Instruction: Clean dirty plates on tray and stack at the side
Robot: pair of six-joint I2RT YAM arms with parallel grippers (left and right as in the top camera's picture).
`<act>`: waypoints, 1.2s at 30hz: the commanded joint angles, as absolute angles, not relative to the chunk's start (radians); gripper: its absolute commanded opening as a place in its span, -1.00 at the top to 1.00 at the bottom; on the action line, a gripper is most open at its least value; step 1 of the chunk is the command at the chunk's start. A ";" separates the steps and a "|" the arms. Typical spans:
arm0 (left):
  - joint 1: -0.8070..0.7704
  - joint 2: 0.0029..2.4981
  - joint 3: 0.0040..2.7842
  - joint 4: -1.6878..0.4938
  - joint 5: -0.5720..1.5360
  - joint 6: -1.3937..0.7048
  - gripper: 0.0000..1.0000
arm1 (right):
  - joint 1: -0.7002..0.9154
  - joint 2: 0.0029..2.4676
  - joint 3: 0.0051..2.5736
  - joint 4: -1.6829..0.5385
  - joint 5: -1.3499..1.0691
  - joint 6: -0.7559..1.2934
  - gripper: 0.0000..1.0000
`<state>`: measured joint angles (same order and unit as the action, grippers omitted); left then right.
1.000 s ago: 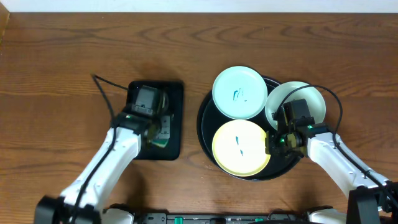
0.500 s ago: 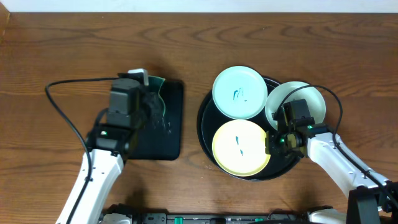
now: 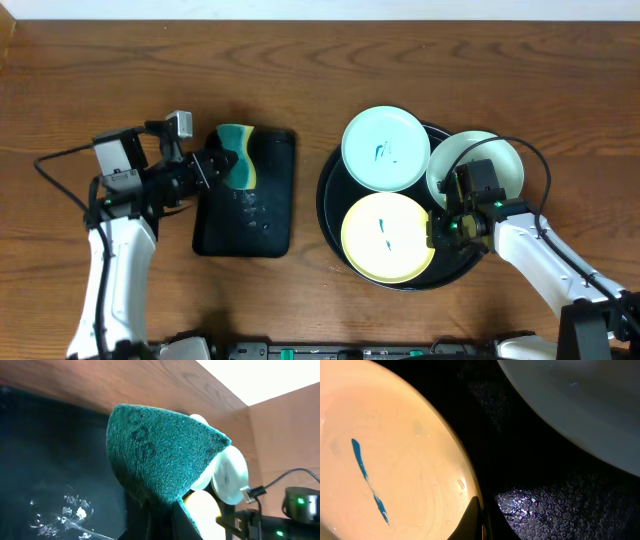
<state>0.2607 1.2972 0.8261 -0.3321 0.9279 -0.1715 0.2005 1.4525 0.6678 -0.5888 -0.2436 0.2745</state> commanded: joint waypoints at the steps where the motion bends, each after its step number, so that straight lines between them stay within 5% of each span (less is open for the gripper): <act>1: 0.272 1.340 0.817 -0.324 1.048 -0.138 0.85 | 0.218 1.458 0.662 -0.586 -0.240 0.276 0.97; 5: 0.268 1.351 0.817 -0.353 1.013 -0.115 0.85 | 0.218 1.458 0.662 -0.586 -0.240 0.276 0.97; 17: -0.073 1.353 0.815 -0.515 0.212 -0.151 0.85 | 0.218 1.458 0.662 -0.585 -0.240 0.276 0.97; 24: -0.228 1.385 0.806 -0.510 0.077 -0.197 0.85 | 0.218 1.458 0.662 -0.585 -0.240 0.276 0.98; 36: -0.332 1.509 0.806 -0.405 0.150 -0.313 0.85 | 0.218 1.458 0.662 -0.586 -0.240 0.276 0.97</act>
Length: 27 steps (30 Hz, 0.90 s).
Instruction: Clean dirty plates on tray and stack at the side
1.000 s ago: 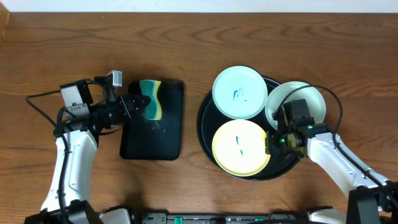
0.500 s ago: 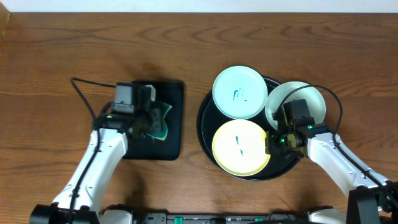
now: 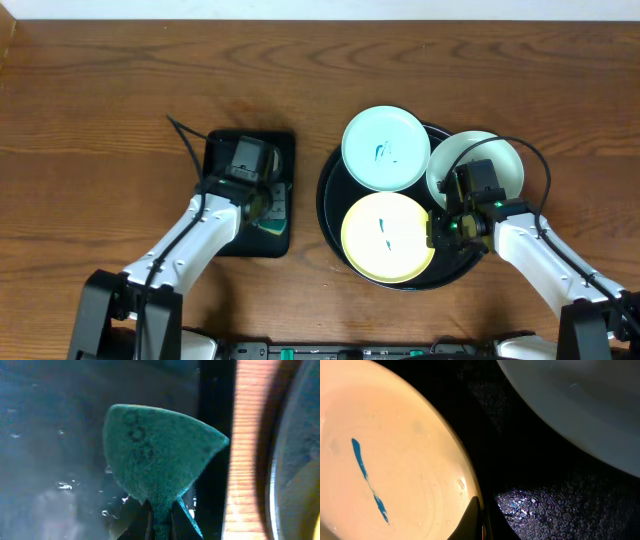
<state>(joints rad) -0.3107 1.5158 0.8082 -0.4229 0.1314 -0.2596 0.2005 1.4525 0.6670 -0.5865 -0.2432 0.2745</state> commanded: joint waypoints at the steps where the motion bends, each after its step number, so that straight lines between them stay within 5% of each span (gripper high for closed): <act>1: -0.342 1.509 0.806 -0.399 0.150 -0.322 0.85 | 0.218 1.458 0.662 -0.586 -0.240 0.276 0.97; 27: -0.421 1.461 0.842 -0.270 0.251 -0.405 0.85 | 0.218 1.458 0.662 -0.591 -0.240 0.276 0.97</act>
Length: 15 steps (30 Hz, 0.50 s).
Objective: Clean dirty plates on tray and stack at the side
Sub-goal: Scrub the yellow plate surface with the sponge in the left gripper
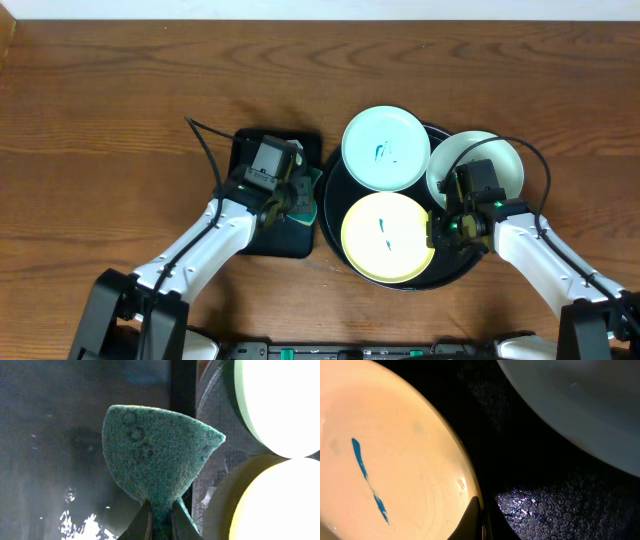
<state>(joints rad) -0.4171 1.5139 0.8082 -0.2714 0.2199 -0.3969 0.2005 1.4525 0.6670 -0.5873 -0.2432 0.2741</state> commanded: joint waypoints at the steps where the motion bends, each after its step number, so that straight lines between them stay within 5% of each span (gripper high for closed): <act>1: -0.421 1.446 0.852 -0.275 0.250 -0.404 0.85 | 0.218 1.458 0.662 -0.591 -0.240 0.276 0.97; 15: -0.498 1.401 1.016 -0.365 0.348 -0.380 0.85 | 0.218 1.458 0.662 -0.590 -0.240 0.276 0.97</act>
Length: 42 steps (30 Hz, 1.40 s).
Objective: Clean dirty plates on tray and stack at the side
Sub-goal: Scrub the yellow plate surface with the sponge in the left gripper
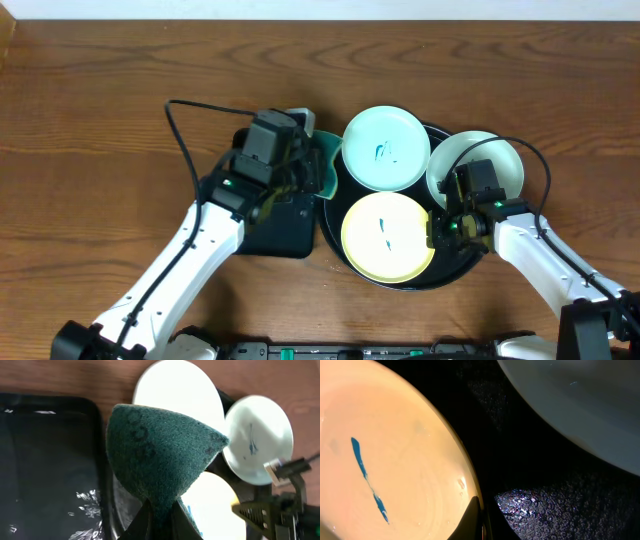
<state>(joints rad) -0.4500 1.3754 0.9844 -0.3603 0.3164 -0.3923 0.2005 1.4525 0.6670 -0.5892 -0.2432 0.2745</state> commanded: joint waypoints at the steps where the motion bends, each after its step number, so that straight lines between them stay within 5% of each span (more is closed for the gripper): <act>1: -0.519 1.414 1.016 -0.365 0.348 -0.380 0.85 | 0.218 1.458 0.662 -0.590 -0.240 0.276 0.97; 20: -0.915 1.756 1.016 -0.272 0.346 -0.322 0.85 | 0.218 1.458 0.662 -0.590 -0.240 0.276 0.97; 30: -0.852 1.808 1.016 -0.311 0.006 -0.366 0.85 | 0.218 1.458 0.662 -0.595 -0.240 0.276 0.97; 42: -0.803 1.639 1.016 -0.312 0.017 -0.478 0.85 | 0.218 1.458 0.662 -0.602 -0.240 0.276 0.97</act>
